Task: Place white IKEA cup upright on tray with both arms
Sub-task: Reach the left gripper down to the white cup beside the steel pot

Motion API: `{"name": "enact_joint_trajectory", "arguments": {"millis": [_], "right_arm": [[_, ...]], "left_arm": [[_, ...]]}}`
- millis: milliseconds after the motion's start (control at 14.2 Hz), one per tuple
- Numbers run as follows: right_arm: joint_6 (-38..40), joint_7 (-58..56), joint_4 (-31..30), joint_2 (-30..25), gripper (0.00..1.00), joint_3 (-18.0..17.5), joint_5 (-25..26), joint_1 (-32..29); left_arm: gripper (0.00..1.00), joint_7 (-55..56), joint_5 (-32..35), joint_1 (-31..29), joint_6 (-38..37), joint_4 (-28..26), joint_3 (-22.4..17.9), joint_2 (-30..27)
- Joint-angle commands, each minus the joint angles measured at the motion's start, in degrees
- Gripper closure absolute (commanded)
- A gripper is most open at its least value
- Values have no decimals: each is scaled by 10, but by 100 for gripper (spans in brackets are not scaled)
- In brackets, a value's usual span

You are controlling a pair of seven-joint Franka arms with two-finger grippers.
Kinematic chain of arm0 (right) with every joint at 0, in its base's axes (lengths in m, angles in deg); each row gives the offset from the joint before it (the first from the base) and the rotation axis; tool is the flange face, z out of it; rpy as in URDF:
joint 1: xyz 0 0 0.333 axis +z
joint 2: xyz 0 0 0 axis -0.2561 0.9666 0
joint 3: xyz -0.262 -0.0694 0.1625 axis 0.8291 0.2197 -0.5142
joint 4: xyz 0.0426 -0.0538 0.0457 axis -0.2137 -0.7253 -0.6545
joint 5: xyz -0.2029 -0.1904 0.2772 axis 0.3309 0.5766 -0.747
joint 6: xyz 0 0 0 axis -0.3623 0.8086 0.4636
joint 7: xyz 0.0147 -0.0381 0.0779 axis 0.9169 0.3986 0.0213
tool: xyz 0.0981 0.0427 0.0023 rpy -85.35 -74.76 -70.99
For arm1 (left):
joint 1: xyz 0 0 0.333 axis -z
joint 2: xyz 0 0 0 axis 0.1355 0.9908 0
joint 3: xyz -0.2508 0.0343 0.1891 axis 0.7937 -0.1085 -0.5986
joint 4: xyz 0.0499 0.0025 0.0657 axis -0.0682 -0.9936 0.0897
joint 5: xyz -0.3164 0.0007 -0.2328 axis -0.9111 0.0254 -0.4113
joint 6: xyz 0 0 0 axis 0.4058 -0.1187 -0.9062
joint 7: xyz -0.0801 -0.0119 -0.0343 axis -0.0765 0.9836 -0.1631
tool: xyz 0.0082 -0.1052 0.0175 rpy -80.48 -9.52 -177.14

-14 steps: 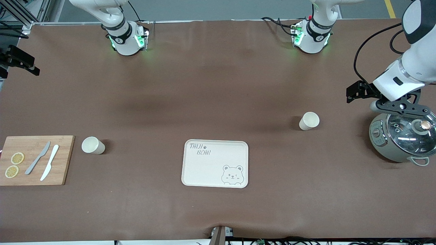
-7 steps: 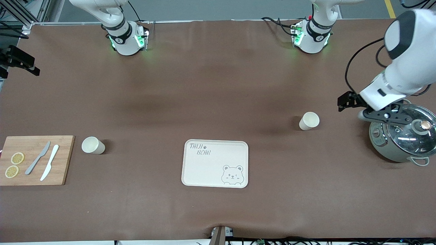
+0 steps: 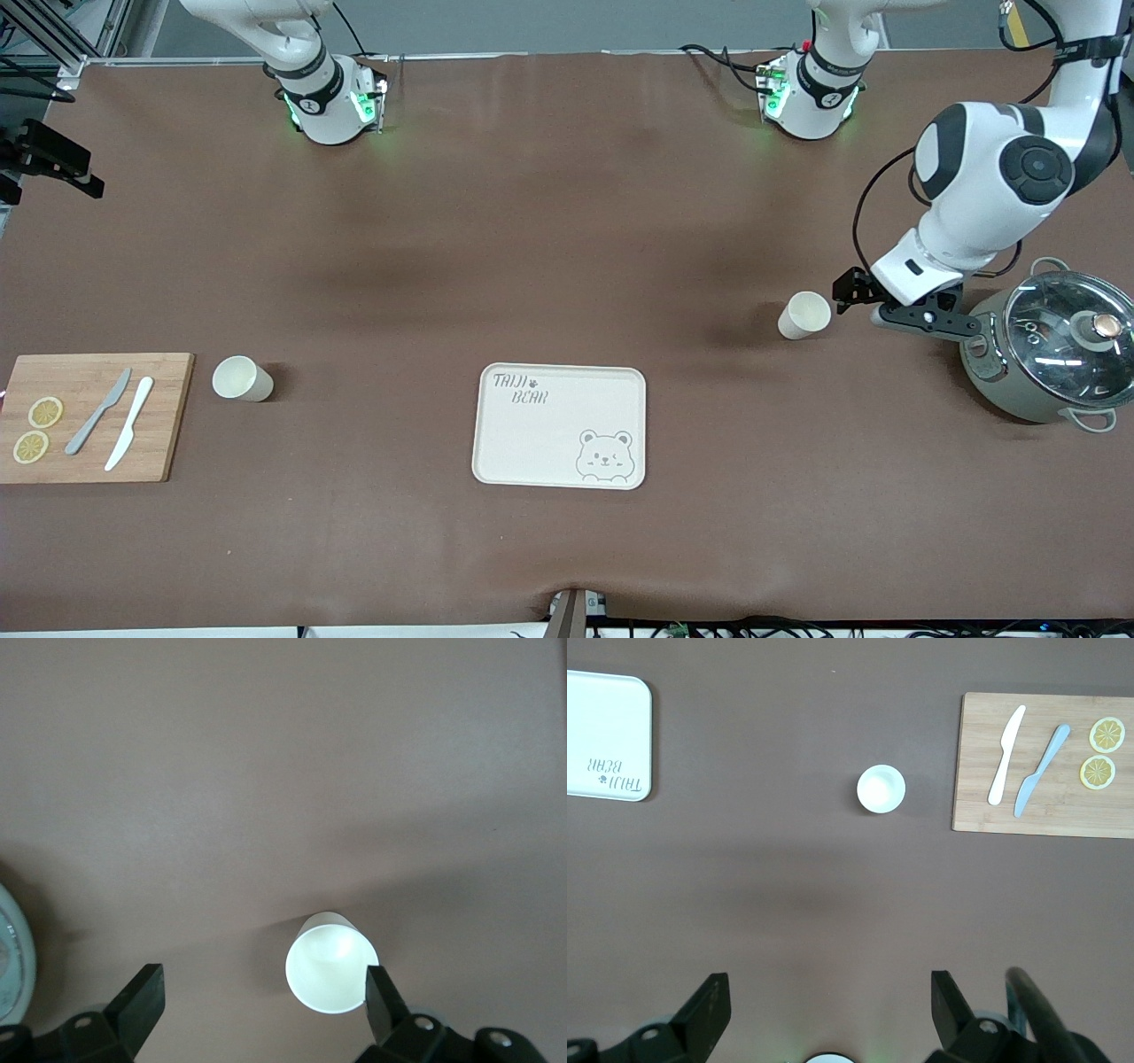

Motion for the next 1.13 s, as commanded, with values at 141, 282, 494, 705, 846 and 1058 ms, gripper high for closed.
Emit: {"name": "enact_joint_trajectory", "arguments": {"millis": [141,282,494,705,846,1058], "right_arm": [[1,6,4,5,0,2,1,2],[0,5,5,5,0,2,1,2],[1,5,5,5,0,2,1,2],[1,5,5,5,0,2,1,2],[1,5,4,5,0,2,0,1],[0,5,5,6,0,2,1,4]], "left_arm": [[0,-13,-3,-5,86,-67,1,-1],[0,-13,-3,-5,116,-81,1,14],[0,-13,-3,-5,147,-95,1,35],[0,-13,-3,-5,182,-99,1,68],[0,-13,-3,-5,205,-105,1,86],[0,-13,-3,-5,251,-125,1,105]]}}
